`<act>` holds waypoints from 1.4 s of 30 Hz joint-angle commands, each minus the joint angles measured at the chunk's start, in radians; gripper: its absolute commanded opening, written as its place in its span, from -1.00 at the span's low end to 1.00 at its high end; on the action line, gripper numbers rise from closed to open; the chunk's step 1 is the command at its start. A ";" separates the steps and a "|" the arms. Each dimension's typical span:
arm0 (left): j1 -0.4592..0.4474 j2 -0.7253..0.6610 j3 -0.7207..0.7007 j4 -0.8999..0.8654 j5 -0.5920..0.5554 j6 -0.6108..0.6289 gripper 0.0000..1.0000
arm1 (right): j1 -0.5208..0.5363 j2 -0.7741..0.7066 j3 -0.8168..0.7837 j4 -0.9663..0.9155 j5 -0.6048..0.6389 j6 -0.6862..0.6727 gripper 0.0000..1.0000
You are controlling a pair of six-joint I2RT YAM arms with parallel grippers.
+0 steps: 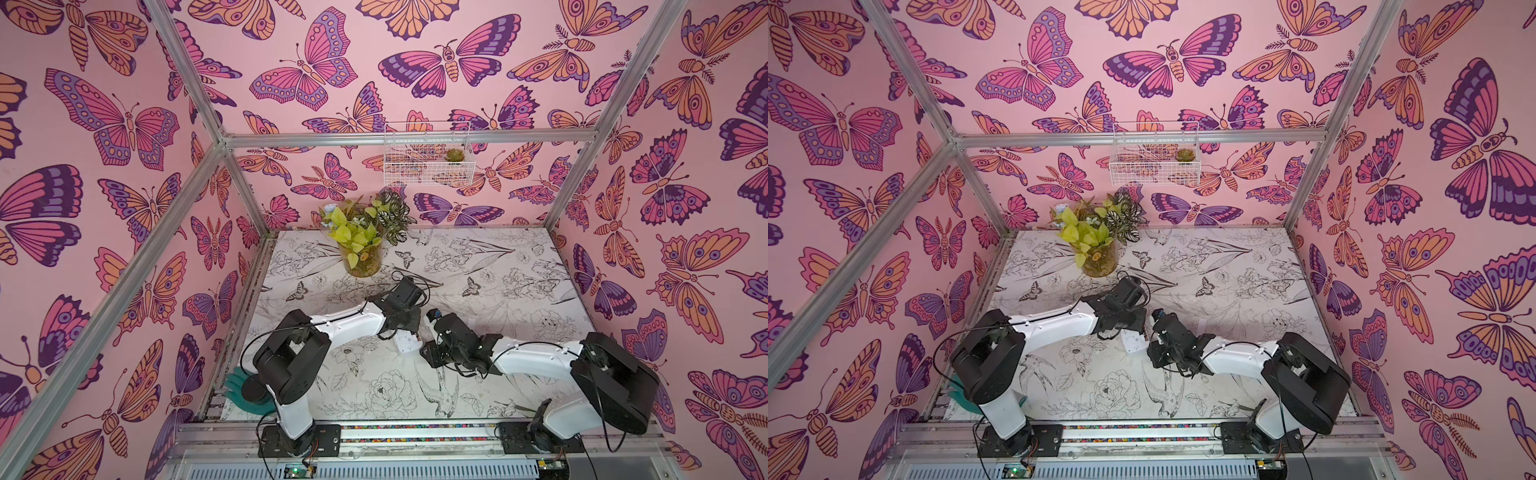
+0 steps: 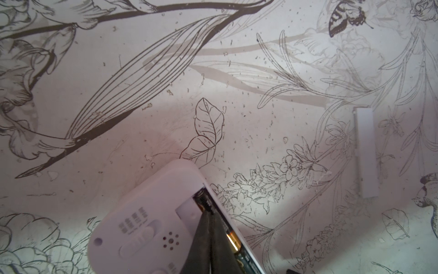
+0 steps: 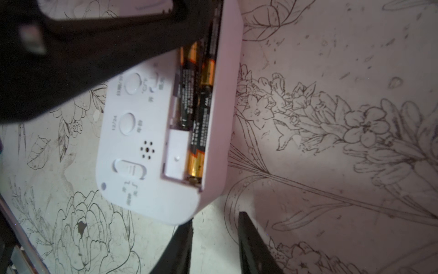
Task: Insert the battery into the alarm
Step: Install the battery in the alarm.
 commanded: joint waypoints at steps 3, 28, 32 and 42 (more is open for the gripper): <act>-0.052 0.019 -0.053 -0.123 0.028 -0.025 -0.87 | 0.000 0.001 0.028 0.000 0.063 0.022 -0.32; -0.099 -0.034 -0.012 -0.063 -0.050 -0.089 -0.69 | -0.018 -0.077 -0.032 0.036 0.048 0.029 -0.30; -0.093 -0.036 0.013 -0.059 -0.065 -0.090 -0.65 | -0.018 -0.096 -0.043 0.034 0.054 0.023 -0.30; -0.059 -0.164 -0.033 -0.071 -0.107 -0.083 -0.29 | -0.018 -0.123 -0.039 0.027 0.053 0.014 -0.30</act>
